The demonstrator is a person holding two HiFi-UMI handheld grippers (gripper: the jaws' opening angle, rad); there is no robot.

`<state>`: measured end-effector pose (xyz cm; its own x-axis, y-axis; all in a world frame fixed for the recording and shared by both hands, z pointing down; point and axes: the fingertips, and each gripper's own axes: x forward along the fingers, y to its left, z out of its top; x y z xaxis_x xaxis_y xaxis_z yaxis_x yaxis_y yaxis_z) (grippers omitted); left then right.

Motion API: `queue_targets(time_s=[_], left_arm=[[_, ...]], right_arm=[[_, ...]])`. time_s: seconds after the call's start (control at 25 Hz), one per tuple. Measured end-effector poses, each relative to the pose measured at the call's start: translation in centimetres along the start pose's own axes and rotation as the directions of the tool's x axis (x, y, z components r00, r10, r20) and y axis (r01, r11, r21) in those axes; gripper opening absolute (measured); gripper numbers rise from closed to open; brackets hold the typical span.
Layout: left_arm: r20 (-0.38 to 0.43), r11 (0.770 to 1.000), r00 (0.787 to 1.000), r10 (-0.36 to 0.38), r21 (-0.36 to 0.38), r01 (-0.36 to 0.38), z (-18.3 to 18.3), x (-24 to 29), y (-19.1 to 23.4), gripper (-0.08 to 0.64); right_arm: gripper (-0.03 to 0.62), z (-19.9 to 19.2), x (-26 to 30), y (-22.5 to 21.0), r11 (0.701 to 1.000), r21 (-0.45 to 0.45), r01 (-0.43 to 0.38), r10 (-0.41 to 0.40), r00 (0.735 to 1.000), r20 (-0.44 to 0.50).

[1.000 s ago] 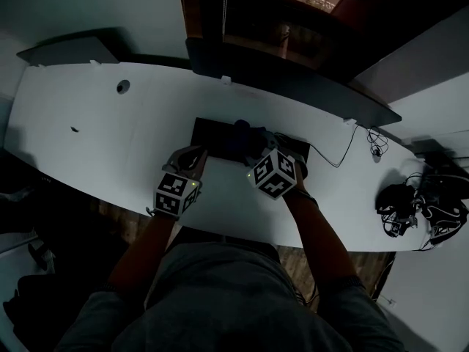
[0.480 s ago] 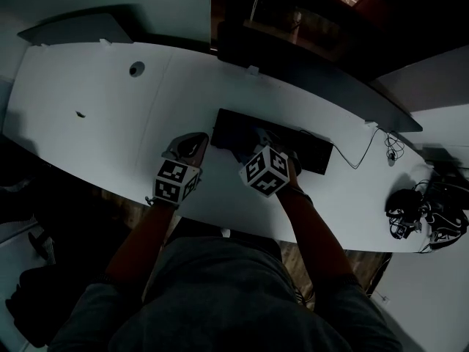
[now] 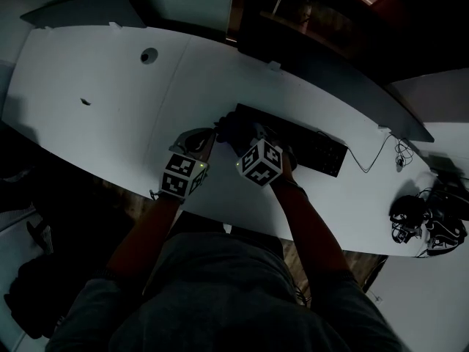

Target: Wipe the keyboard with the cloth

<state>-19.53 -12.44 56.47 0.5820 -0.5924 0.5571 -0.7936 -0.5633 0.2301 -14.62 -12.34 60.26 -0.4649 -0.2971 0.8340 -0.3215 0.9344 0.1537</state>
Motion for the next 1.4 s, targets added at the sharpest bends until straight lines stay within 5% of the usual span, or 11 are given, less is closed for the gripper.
queue_targets(time_s=[0.6,1.4], left_arm=[[-0.021,0.999,0.999,-0.032,-0.01,0.031,-0.9,0.7,0.7,0.008],[-0.054,0.996,0.995,-0.08,0.019,0.082,-0.6,3.4,-3.2,0.008]], right_arm=[[0.13,-1.0,3.7,0.6,0.998,-0.065,-0.015,0.009,0.996,-0.087],[0.13,-4.8,1.5,-0.1,0.999,-0.026,-0.028,0.025,0.995,-0.093]])
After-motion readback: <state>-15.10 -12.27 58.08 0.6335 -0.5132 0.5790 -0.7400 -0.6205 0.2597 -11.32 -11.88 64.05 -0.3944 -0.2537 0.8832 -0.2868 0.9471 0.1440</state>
